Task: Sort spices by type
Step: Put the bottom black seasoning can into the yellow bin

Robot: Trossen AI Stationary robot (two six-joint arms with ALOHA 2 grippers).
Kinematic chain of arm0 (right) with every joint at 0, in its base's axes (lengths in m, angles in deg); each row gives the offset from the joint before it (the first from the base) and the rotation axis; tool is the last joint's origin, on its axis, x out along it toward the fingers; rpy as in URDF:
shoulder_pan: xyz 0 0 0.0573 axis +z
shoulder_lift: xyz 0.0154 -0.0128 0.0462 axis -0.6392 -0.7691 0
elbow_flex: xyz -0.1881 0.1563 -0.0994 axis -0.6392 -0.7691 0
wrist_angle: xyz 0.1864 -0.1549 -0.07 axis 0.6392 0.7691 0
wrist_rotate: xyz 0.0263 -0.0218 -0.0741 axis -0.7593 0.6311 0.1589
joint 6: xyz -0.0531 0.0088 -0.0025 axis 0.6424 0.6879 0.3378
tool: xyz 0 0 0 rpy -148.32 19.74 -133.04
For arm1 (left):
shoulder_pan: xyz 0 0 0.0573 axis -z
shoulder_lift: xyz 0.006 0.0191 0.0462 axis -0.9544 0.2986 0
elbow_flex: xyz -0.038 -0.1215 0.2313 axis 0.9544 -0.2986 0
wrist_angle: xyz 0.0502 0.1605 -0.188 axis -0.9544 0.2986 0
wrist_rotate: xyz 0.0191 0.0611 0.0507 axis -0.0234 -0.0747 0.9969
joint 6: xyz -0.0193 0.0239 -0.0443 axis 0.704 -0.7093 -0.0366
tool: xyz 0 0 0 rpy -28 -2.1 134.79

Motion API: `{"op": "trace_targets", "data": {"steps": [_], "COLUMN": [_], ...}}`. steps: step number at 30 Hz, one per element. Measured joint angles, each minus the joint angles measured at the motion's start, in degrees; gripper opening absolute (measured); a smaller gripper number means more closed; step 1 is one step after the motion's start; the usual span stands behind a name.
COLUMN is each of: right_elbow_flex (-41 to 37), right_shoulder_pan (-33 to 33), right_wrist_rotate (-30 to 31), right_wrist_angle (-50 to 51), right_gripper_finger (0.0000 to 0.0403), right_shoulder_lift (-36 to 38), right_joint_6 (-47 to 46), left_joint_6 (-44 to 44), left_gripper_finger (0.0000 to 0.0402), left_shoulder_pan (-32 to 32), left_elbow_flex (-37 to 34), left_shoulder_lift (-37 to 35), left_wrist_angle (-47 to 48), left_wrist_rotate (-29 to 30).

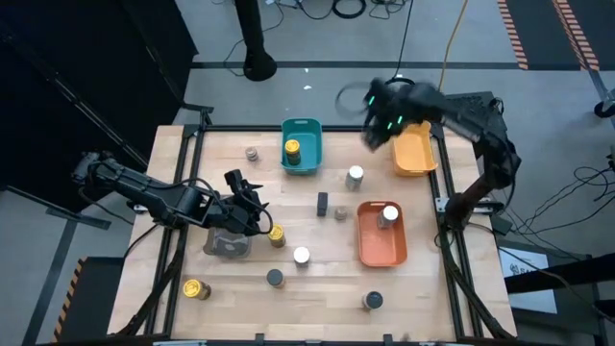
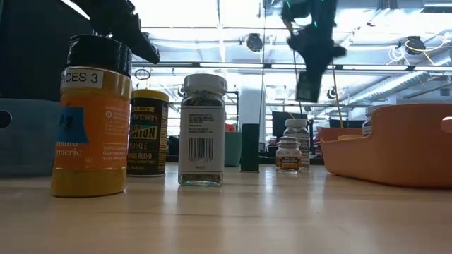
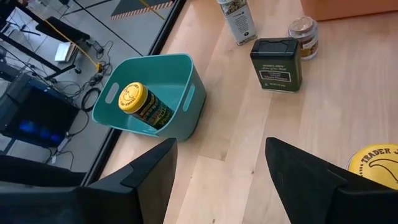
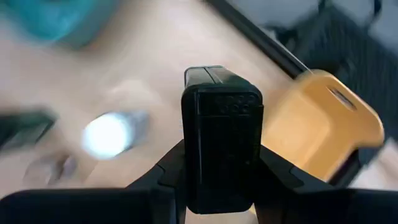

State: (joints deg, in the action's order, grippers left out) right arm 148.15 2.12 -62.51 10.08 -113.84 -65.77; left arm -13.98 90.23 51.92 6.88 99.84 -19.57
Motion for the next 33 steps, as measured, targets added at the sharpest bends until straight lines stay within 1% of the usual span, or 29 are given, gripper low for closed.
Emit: {"op": "trace_targets", "data": {"steps": [2,4,7,9,13,17,20,27,33], "right_elbow_flex": [0.0,0.0,-0.07,-0.04,-0.04,-0.04,-1.34,-8.99,-15.33], "right_shoulder_pan": [-6.94,-12.4,-18.37,-20.79,-22.88,-23.27,-23.43,-24.13,-24.74], "right_wrist_rotate": [-1.55,-2.27,-2.92,-3.01,-3.53,-4.03,-4.32,-4.37,-5.03], "right_wrist_angle": [0.05,0.68,1.34,1.27,2.04,4.18,3.93,1.0,-6.85], "right_gripper_finger": [0.0107,0.0107,0.0107,0.0107,0.0107,0.0107,0.0107,0.0107,0.0107], "right_shoulder_lift": [-0.73,-1.6,-2.29,-2.39,-3.69,-5.24,-6.0,-6.05,-6.05], "right_joint_6": [-0.22,-0.52,-2.33,-3.98,-6.74,-8.78,-10.86,-11.99,-11.6], "left_joint_6": [-0.29,-0.39,-0.39,-0.46,-2.32,-3.02,-3.28,-2.5,-1.78], "left_gripper_finger": [0.0251,0.0251,0.0251,0.0251,0.0251,0.0251,0.0251,0.0251,0.0251], "left_shoulder_pan": [0.0,0.0,0.0,0.0,-0.06,-0.56,-1.34,-1.92,-1.9], "left_elbow_flex": [0.0,0.0,0.0,0.0,0.0,0.0,0.0,0.0,0.0], "left_shoulder_lift": [0.0,0.0,0.0,0.0,0.0,0.0,0.0,0.0,0.0], "left_wrist_angle": [0.02,0.13,0.17,0.21,0.19,0.15,0.17,0.19,0.2], "left_wrist_rotate": [0.0,0.02,0.02,0.02,0.02,0.11,0.34,0.37,0.35]}}
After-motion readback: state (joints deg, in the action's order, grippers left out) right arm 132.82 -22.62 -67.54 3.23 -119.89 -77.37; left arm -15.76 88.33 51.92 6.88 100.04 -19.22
